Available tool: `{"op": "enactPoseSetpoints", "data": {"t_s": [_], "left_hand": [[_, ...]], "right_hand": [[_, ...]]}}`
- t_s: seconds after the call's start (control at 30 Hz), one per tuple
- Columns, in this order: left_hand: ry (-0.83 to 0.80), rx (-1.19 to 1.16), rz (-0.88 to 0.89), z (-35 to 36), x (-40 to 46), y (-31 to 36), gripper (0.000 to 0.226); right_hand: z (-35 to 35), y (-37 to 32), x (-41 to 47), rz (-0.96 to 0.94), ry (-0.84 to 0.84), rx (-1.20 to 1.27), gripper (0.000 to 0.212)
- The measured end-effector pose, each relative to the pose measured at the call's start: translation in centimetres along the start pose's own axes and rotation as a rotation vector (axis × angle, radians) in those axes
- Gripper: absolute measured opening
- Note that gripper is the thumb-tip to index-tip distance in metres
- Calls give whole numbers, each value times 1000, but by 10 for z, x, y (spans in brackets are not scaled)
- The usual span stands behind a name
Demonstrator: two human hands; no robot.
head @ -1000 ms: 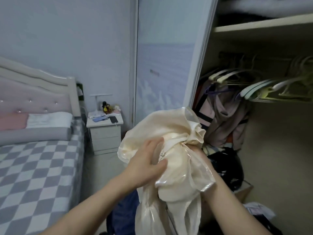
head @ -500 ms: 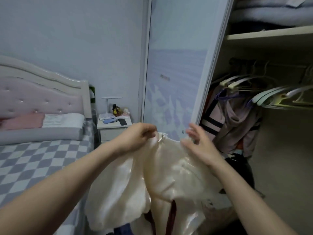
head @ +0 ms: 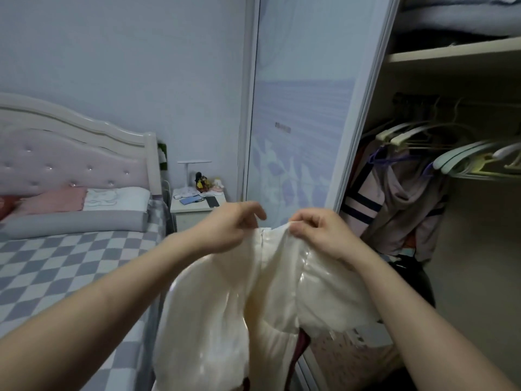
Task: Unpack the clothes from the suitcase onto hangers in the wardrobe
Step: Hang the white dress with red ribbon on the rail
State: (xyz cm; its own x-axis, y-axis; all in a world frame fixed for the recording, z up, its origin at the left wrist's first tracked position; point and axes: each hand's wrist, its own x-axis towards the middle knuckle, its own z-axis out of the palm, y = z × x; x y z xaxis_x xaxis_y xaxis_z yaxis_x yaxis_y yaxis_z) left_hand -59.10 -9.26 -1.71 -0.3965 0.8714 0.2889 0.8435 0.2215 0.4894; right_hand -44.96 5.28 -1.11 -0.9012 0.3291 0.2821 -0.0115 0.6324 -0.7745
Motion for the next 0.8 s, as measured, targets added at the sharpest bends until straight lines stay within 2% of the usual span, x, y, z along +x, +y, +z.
{"op": "enactPoseSetpoints", "data": {"t_s": [0.13,0.17,0.23,0.3,0.37,0.4,0.43,0.5,0.57,0.63,0.67,0.73,0.8], "left_hand": [[46,-566,-191,26,-10,17,22],[50,-597,-211,31,-12,18,29],[44,-482,-194,43,-17,17,39],[22,-477,-210,51,-19,16,25],[-14,-656,-298,57,-18,14,21],[-11,-757,-376,59,-16,14,18],[17,-855,-474,62,-14,13,14],[56,-1055,-703,66,-9,10,8],[60,-1226,-845,72,-4,10,10],[112,-1201,-873,81,1,9,13],[158,-1134,-872,86,2,10,11],[229,-1031,-828,91,4,17,13],[268,-989,-784,98,7,24,27]], "right_hand": [[0,-10,13,-18,-37,-86,29],[0,-11,15,-9,-56,-114,28],[-2,-12,18,11,-107,-144,27],[-1,-11,22,40,-138,-205,26],[4,-3,27,35,-51,-395,14],[8,0,28,19,43,-518,6],[13,3,26,4,158,-605,6],[27,10,16,17,315,-551,8],[46,15,3,151,242,-400,23],[63,24,-6,317,122,-334,34],[69,28,-8,368,115,-329,33],[73,35,-8,400,186,-340,29],[71,35,-8,426,212,-369,30]]}}
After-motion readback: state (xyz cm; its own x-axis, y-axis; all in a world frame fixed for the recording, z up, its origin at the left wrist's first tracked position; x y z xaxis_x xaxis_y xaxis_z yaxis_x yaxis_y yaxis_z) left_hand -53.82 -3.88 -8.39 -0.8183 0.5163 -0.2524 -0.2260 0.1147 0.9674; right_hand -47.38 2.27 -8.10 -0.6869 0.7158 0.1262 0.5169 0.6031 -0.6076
